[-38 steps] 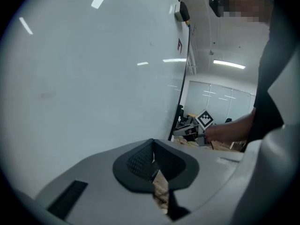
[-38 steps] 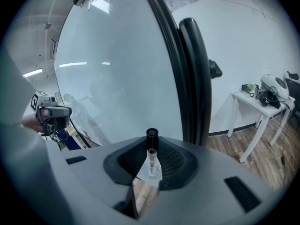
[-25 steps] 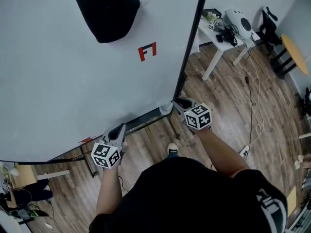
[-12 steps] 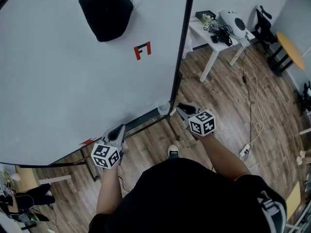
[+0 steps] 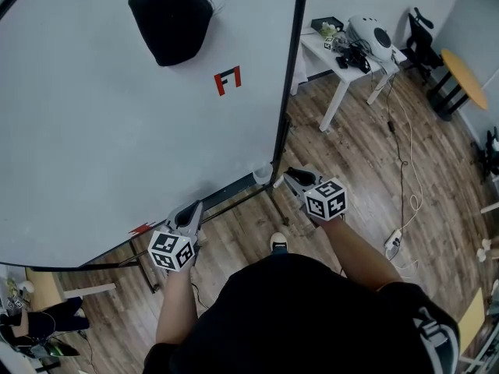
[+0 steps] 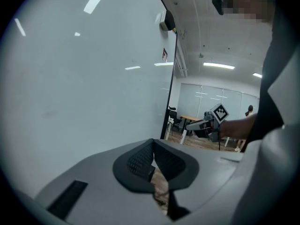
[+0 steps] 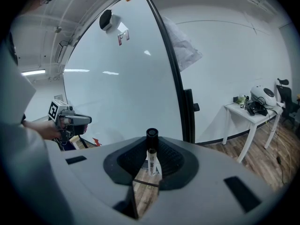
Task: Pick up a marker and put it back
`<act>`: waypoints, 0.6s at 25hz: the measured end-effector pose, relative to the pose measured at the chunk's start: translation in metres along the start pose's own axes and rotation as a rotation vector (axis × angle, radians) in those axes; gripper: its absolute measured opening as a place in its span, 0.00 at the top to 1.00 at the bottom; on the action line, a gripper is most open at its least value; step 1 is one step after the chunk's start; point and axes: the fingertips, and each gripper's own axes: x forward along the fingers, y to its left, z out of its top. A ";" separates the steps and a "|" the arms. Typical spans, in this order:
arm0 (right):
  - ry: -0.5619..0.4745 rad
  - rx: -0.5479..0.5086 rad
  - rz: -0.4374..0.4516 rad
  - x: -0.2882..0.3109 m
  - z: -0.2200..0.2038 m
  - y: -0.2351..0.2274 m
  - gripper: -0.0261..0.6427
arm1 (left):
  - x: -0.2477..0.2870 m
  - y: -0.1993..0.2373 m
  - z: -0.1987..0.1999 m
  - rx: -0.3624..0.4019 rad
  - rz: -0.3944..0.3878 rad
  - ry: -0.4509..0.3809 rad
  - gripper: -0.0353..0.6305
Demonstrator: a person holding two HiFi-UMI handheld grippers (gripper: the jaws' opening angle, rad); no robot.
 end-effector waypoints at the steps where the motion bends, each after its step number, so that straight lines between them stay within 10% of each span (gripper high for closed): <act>1: 0.001 0.000 0.001 0.001 0.000 0.000 0.87 | 0.000 0.001 -0.001 0.000 0.000 0.001 0.93; 15: 0.014 -0.014 0.015 0.015 0.004 -0.006 0.87 | 0.005 0.004 -0.003 -0.016 0.013 0.001 0.93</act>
